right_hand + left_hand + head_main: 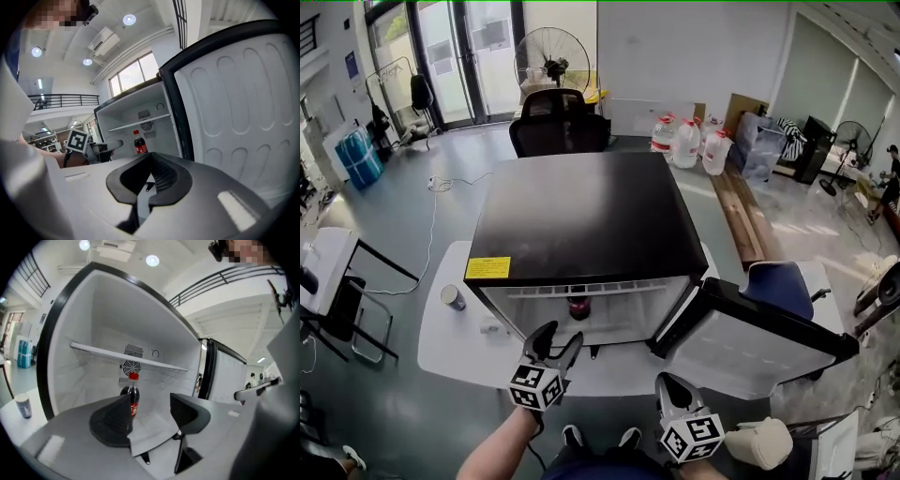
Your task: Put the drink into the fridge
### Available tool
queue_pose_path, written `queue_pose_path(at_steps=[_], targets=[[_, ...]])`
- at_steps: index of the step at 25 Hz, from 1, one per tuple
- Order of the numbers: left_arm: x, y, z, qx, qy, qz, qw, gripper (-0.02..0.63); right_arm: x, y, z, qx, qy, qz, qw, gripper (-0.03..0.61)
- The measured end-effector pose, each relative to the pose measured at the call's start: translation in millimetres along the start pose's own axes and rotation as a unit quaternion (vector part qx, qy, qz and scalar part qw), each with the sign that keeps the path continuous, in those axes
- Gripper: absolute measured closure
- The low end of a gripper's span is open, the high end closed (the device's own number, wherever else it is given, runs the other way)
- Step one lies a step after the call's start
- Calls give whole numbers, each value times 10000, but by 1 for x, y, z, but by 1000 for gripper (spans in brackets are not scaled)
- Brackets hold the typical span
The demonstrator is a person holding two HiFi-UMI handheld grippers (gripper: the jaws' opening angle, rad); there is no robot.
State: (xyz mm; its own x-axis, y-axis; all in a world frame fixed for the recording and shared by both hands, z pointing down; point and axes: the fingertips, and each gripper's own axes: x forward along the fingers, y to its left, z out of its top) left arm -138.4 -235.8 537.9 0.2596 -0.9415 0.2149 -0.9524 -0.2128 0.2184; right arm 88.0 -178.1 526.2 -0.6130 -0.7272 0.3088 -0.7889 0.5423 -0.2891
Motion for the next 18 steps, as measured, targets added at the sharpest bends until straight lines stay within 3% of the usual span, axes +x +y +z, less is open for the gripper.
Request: queue_pose_path(at_steps=[3,9,12,15,18], targets=[[-28,-17,0,-262,-140,-110,9995,386,7,9,5,-15,-68,195,9998,574],[-75,-36,-3,-613,-199,-131,9978,411,21,26,17,-184,-170,373,9990,575],[-88,-42,-2,-672,-251,-194,9972,446,27,35,24,-237,-254,493,9982,575],[-103,-52,4,-631,-258,-263,9973,546,25,46,30,-247,-309,590,9975,575],[-116,-55,22,-518,-343,-278,9977,575,24,57,37,-270,-401,650,9967,575]])
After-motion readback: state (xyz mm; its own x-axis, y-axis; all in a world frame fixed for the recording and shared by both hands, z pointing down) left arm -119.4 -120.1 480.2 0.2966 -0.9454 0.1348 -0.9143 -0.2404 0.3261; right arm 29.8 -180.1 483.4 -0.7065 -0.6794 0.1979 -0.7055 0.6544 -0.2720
